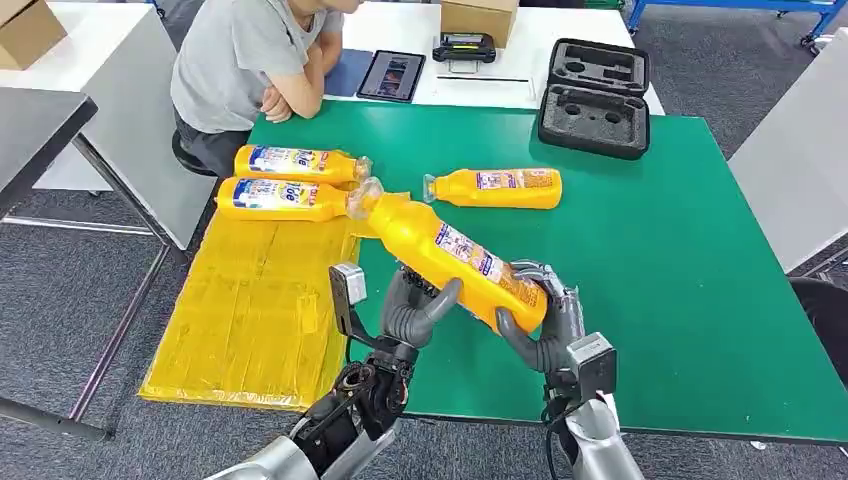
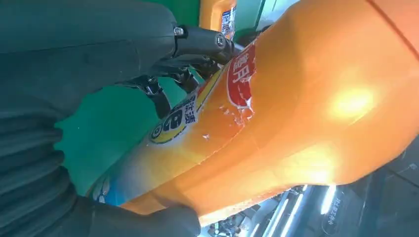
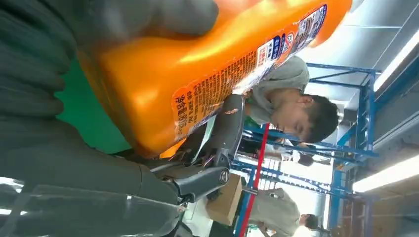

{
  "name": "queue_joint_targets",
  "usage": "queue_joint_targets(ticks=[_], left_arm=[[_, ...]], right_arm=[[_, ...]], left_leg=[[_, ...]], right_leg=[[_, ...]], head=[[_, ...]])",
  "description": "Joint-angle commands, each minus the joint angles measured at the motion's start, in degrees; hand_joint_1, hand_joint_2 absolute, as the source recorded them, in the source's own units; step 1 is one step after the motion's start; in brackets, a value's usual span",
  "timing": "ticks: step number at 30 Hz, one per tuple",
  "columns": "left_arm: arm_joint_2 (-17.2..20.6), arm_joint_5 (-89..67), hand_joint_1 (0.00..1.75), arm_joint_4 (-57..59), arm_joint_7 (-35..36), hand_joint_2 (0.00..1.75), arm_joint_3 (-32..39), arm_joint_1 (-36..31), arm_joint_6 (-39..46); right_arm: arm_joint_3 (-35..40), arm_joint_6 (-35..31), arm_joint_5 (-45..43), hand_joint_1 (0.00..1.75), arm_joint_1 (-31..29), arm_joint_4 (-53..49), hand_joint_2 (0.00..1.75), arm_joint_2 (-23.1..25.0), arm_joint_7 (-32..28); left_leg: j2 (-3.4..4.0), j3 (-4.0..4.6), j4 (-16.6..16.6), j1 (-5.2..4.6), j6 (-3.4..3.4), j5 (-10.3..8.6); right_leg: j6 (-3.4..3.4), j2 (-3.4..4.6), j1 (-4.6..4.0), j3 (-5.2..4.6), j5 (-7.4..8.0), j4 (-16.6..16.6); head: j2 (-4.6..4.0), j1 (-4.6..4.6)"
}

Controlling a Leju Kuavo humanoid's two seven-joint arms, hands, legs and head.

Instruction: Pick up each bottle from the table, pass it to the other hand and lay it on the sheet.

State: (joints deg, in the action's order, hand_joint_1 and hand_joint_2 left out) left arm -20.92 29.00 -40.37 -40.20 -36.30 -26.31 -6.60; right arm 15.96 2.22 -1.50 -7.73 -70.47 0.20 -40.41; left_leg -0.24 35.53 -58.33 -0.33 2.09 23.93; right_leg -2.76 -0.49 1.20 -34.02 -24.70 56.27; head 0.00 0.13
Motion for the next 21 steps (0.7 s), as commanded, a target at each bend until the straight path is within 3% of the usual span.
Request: queue_joint_targets(ticks=[1, 2, 7, 11, 21], left_arm=[[0.92, -3.65, 1.75, -1.28, 0.2, 1.75, 1.8, -0.86, 0.79], [0.92, -5.25, 1.75, -1.96, 0.2, 1.75, 2.47, -0.52, 1.34], [1.0, -19.91, 1.75, -7.46, 0.2, 1.75, 8.39, 1.0, 7.46], [3.05, -26.2, 1.75, -10.48, 0.2, 1.75, 9.0, 1.0, 12.58], [4.05, -25.7, 1.75, -10.94, 0.2, 1.75, 10.38, -0.04, 12.69]], right_arm=[[-0.48, 3.75, -3.75, 0.4, -2.72, 5.06, 1.75, 0.0, 0.41], [-0.63, 3.82, -3.84, 0.0, -2.74, 5.3, 1.75, -0.26, 0.41], [-4.53, 3.34, -4.97, 0.0, -0.98, 3.39, 1.75, -0.53, 0.41], [-7.24, 1.85, -3.04, 0.0, 0.62, 2.58, 1.75, 0.3, 0.41], [-8.45, 2.01, -2.56, 0.0, 2.81, 1.43, 1.75, 1.06, 0.41]], left_leg=[[0.16, -0.28, -0.01, 0.1, -0.15, 0.14], [0.14, -0.2, 0.01, 0.07, -0.12, 0.1], [0.07, -0.13, 0.01, 0.05, -0.08, 0.06], [0.08, -0.3, 0.02, 0.1, -0.16, 0.13], [0.11, -0.18, 0.01, 0.07, -0.12, 0.09]], right_leg=[[0.16, 0.18, -0.1, 0.26, -0.06, -0.04], [0.13, 0.15, -0.07, 0.17, -0.03, -0.04], [0.09, 0.09, -0.05, 0.11, -0.03, -0.03], [0.17, 0.1, -0.1, 0.29, -0.08, -0.06], [0.13, 0.13, -0.07, 0.15, -0.04, -0.03]], head=[[0.0, -0.02], [0.0, -0.02], [0.0, -0.02], [0.0, 0.0], [0.0, -0.02]])
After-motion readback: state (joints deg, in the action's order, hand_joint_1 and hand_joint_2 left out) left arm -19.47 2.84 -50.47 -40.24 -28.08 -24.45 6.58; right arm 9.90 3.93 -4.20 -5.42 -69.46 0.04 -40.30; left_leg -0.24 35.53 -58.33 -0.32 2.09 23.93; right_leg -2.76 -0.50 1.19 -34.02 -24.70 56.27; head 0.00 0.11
